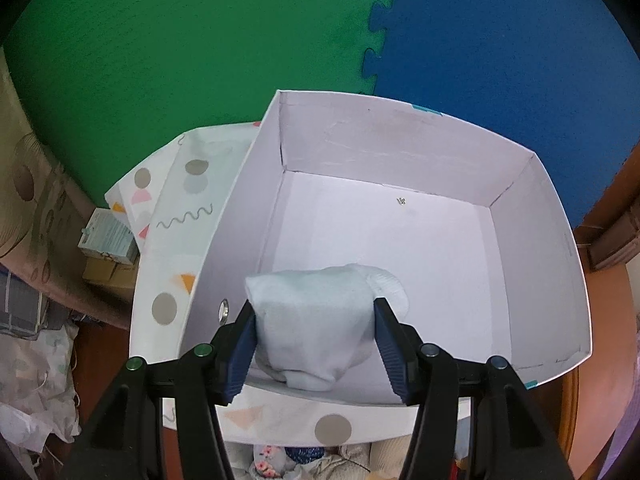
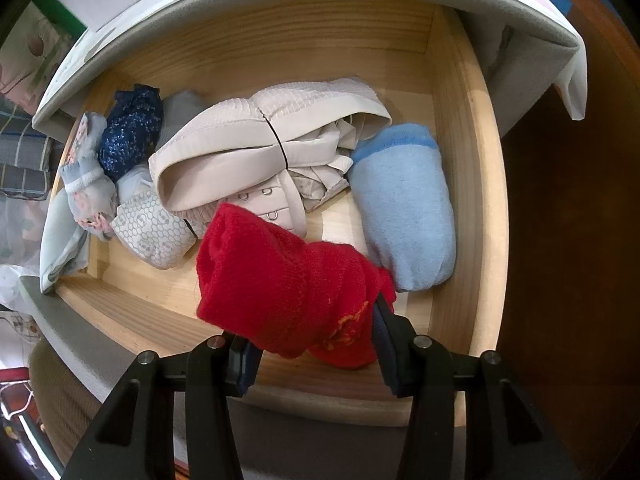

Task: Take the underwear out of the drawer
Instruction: 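Lift the white underwear into the white box with the left tool while the right tool grasps red underwear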

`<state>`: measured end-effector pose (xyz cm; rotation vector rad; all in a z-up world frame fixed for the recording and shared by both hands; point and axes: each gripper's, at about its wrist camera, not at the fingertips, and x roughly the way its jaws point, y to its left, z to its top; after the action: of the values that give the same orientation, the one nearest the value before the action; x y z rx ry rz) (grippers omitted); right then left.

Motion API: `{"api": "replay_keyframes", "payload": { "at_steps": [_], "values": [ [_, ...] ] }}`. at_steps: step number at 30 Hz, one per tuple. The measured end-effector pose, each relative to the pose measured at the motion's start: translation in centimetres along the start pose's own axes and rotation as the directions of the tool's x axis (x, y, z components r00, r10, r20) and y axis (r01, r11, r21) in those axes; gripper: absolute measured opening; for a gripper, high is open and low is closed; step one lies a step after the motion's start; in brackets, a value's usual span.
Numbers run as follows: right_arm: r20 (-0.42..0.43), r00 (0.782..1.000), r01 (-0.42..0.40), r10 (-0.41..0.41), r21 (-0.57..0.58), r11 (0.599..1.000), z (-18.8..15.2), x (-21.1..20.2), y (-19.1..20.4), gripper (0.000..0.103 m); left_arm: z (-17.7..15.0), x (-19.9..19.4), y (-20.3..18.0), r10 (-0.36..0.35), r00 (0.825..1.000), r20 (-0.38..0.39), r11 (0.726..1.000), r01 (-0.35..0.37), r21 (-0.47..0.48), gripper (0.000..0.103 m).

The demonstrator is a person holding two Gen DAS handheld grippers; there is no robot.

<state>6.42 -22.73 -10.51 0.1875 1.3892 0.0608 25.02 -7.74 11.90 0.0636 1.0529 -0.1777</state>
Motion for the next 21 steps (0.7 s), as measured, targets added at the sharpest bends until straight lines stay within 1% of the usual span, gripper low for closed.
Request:
{"api": "replay_keyframes", "payload": {
  "at_steps": [9, 14, 17, 21],
  "values": [
    [0.001, 1.000, 0.008, -0.008, -0.005, 1.000, 0.0, 0.0, 0.1, 0.045, -2.1, -0.9, -0.2, 0.041, 0.999, -0.002, 0.999, -0.041, 0.030, 0.057],
    [0.003, 1.000, 0.008, -0.008, -0.003, 1.000, 0.0, -0.1, 0.0, 0.045, -2.9, -1.5, -0.1, 0.042, 0.999, 0.003, 0.999, -0.042, 0.032, 0.057],
    [0.005, 1.000, 0.011, -0.011, -0.004, 1.000, 0.1, -0.2, 0.1, 0.045, -3.0, -1.6, -0.2, 0.069, 0.998, 0.015, 0.996, -0.069, 0.050, 0.057],
    [0.007, 1.000, 0.015, -0.015, -0.004, 1.000, 0.0, -0.2, 0.1, 0.045, -3.2, -2.4, -0.5, 0.076, 0.996, 0.038, 0.995, -0.078, 0.062, 0.060]
  ]
}}
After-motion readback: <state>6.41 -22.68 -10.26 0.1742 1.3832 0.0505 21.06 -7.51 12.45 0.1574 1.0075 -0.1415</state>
